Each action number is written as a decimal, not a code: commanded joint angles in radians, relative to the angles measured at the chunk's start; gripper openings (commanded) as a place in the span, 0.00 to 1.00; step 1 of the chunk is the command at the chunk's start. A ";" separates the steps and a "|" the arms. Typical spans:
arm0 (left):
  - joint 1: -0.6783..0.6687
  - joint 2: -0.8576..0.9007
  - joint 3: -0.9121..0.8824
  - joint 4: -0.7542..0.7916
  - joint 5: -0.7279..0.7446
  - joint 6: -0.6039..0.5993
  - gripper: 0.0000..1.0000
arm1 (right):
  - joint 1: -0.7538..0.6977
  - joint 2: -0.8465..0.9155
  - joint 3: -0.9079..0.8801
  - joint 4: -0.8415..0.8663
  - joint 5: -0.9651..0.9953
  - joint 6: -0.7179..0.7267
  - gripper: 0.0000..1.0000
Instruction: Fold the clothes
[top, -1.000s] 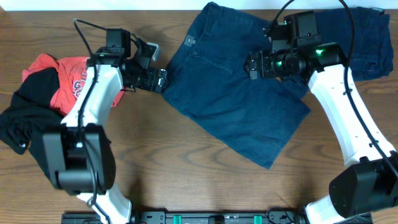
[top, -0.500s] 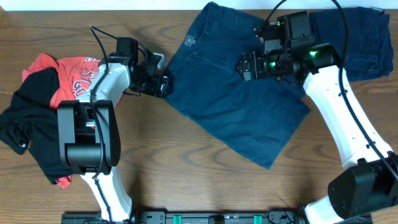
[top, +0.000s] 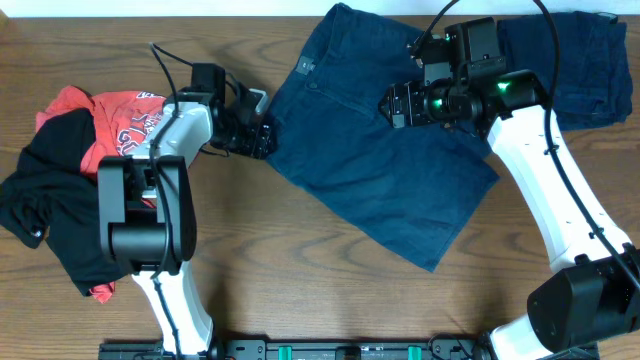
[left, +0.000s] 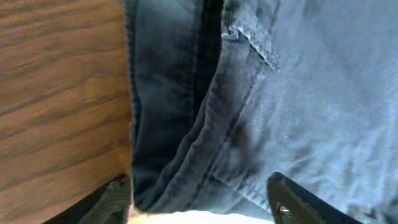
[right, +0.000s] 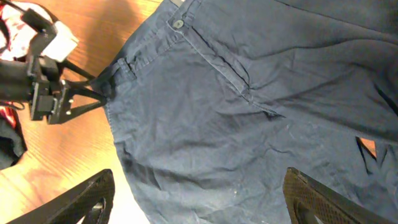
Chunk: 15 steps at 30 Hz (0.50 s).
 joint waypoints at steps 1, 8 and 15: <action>-0.009 0.017 -0.008 0.011 0.014 0.004 0.57 | 0.013 -0.030 -0.003 0.000 -0.014 0.011 0.84; -0.012 0.016 -0.008 0.023 0.016 -0.041 0.06 | 0.018 -0.030 -0.003 -0.005 -0.014 0.011 0.78; 0.059 -0.032 -0.007 -0.050 0.008 -0.321 0.06 | 0.018 -0.030 -0.010 -0.025 -0.013 0.011 0.76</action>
